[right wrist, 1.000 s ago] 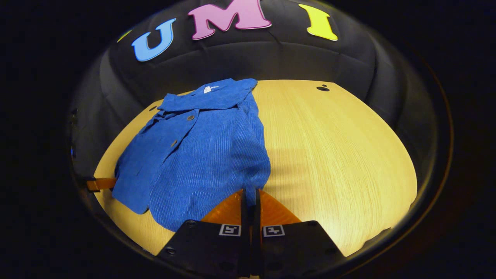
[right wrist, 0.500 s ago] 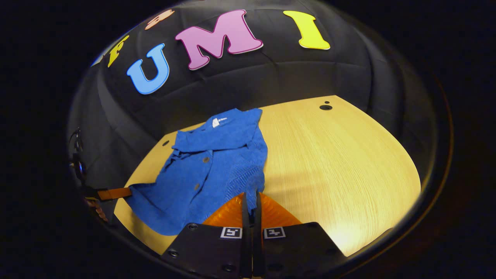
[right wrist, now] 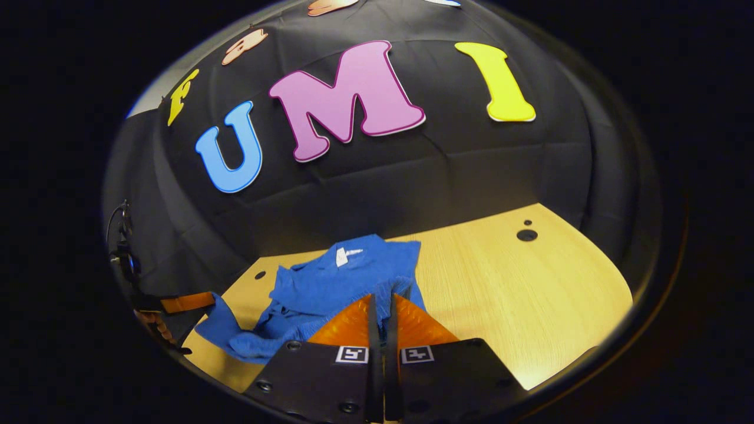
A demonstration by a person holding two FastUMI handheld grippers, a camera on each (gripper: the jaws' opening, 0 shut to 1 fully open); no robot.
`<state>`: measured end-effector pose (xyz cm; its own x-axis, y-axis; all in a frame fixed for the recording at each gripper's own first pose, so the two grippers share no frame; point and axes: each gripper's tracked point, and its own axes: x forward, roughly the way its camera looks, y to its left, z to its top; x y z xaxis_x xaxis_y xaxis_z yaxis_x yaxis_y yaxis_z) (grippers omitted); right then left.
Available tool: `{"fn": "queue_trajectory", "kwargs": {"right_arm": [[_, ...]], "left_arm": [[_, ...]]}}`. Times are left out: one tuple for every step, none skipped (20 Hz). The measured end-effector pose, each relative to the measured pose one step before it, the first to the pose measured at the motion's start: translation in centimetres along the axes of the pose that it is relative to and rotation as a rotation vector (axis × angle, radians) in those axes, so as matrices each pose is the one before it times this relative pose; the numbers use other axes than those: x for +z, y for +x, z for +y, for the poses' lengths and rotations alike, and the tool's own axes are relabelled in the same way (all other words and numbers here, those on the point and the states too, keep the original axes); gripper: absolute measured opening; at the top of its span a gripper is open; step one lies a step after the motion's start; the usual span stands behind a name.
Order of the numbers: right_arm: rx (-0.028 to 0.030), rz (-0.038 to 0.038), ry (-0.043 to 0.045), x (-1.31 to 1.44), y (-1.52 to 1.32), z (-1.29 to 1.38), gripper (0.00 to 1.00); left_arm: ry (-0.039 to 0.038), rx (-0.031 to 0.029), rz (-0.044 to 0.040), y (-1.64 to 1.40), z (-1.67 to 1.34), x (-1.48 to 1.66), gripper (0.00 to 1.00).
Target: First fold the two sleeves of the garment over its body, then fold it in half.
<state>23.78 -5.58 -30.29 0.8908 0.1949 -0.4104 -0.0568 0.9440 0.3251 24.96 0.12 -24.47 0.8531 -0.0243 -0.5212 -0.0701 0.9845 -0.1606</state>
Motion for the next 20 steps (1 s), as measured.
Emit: {"fn": "queue_trajectory", "kwargs": {"right_arm": [[-0.00068, -0.0172, -0.00778, 1.019, 1.42, -0.056, 0.06], [-0.00224, -0.01557, -0.00666, 0.886, 1.513, -0.164, 0.05], [-0.0039, -0.01243, -0.00411, 0.781, 1.517, -0.206, 0.05], [-0.00467, -0.0059, -0.00358, 0.575, 1.625, -0.22, 0.05], [-0.00644, -0.00893, -0.00436, 0.687, 1.683, -0.248, 0.05], [-0.00616, -0.01035, -0.00192, 0.666, 1.807, -0.17, 0.05], [-0.00224, -0.01205, -0.00305, 0.558, 1.93, -0.046, 0.05], [-0.00758, -0.01486, -0.01105, 0.54, 1.606, -0.138, 0.14], [-0.02206, -0.02867, -0.02431, 0.72, 2.019, -0.647, 0.14], [-0.01832, -0.01549, -0.02607, 0.313, 2.417, -0.277, 0.05], [0.00379, 0.00232, -0.0101, -0.047, 1.707, 0.336, 0.05], [-0.001, 0.00459, -0.00963, -0.444, 1.949, 0.106, 0.05], [0.00209, 0.00021, -0.00674, -0.122, 1.545, 0.188, 0.05], [-0.002, -0.00874, -0.01238, -0.068, 1.657, 0.126, 0.05], [-0.00823, -0.00313, -0.02257, -0.278, 1.326, 0.059, 0.05], [-0.01148, -0.0039, -0.03153, -0.498, 1.013, -0.137, 0.05], [-0.01265, 0.009, -0.02441, -0.919, 0.772, -0.132, 0.05], [-0.00907, 0.01804, -0.01576, -1.177, 0.556, -0.269, 0.06], [-0.0148, 0.02694, -0.00466, -1.295, 0.656, -0.225, 0.08], [-0.01931, 0.02599, -0.00532, -1.27, 0.343, -0.424, 0.1]], "left_arm": [[-0.00046, -0.00297, -0.0234, 1.339, -0.079, 1.483, 0.02], [0.00028, -0.00328, -0.02341, 1.437, 0.0, 1.545, 0.02], [0.00431, -0.00198, -0.0256, 1.549, 0.039, 1.303, 0.02], [0.01148, 0.00425, -0.02702, 1.681, 0.185, 1.325, 0.02], [0.01515, 0.00178, -0.02035, 1.828, 0.072, 1.12, 0.02], [0.01701, 0.00383, -0.01749, 1.738, 0.172, 0.867, 0.02], [0.01037, 0.00066, -0.0229, 1.764, 0.11, 0.886, 0.02], [-0.00417, 0.01044, -0.04739, 1.963, 0.415, 1.102, 0.02], [-0.01434, 0.01676, -0.05882, 2.263, 0.381, 1.045, 0.02], [-0.00693, 0.0041, -0.02317, 1.636, 0.343, 0.264, 0.01], [0.00735, -0.00254, -0.00673, 1.651, 0.11, -0.009, 0.01], [0.01605, -0.00704, -0.00626, 1.983, 0.153, -0.834, 0.01], [0.03106, -0.00056, -0.00754, 1.574, 0.237, -0.53, 0.01], [0.02674, -0.01078, -0.01183, 1.628, -0.158, -0.395, 0.01], [0.0131, -0.01051, -0.00287, 1.445, -0.153, -0.46, 0.01], [0.00402, -0.00275, -0.00147, 1.042, 0.033, -0.559, 0.01], [-0.00139, 0.01145, 0.00428, 1.088, 0.322, -0.747, 0.01], [0.00762, 0.01183, 0.00185, 0.735, 0.3, -0.511, 0.03], [0.02074, 0.01134, 0.00246, 0.546, 0.257, -0.447, 0.08], [0.01808, 0.00711, 0.00416, 0.329, 0.119, -0.465, 0.18]]}}
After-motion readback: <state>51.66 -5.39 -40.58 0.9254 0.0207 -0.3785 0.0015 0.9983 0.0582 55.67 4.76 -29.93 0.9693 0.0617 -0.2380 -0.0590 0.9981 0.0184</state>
